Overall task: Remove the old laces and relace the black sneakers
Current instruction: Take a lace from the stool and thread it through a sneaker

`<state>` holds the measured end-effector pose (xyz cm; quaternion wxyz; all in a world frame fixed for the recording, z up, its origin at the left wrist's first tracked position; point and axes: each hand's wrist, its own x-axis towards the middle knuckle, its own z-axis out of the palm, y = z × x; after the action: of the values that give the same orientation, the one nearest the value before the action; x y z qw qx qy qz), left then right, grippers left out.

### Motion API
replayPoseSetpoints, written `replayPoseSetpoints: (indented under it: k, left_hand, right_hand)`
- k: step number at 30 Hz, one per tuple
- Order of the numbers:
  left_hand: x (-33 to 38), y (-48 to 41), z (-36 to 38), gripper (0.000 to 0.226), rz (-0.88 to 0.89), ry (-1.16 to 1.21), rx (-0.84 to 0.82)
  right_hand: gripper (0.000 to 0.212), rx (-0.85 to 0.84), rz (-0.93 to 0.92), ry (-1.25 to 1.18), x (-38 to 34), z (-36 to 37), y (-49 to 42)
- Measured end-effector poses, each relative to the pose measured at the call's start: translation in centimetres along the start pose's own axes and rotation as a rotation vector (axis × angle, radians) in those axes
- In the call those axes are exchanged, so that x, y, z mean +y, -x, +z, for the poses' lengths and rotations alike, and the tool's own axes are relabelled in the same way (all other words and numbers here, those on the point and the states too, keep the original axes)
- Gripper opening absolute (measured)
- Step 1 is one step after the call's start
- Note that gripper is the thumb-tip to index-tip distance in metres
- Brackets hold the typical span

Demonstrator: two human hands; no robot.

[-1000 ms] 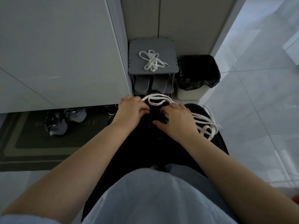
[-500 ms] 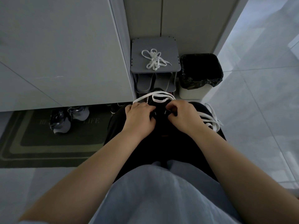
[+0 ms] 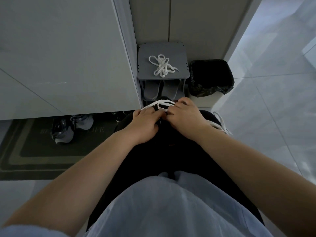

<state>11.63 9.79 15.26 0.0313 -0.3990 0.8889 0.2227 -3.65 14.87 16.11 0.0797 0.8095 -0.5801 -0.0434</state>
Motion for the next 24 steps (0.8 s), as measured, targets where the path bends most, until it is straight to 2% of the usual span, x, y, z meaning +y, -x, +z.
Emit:
replayPoseSetpoints:
  k: [6, 10, 14, 18, 24]
  left_hand:
    - [-0.4, -0.3, 0.7, 0.030, -0.004, 0.096, 0.087]
    - [-0.7, -0.1, 1.2, 0.031, 0.017, 0.120, 0.146]
    - [-0.6, 0.0, 1.5, 0.035, 0.036, 0.073, 0.163]
    - [-0.6, 0.0, 1.8, 0.036, 0.033, 0.094, 0.200]
    - [-0.5, -0.1, 1.9, 0.041, 0.045, 0.093, 0.227]
  right_hand:
    - [0.015, -0.077, -0.059, 0.150, 0.4, 0.5, -0.3]
    - [0.013, 0.002, -0.132, 0.100, 0.5, 0.7, -0.2]
    - [0.018, 0.039, -0.011, -0.061, 0.5, 0.5, -0.4]
    - [0.022, -0.211, 0.094, -0.168, 1.5, -0.2, 0.0]
    - [0.024, -0.149, 0.051, -0.015, -0.1, -0.2, -1.2]
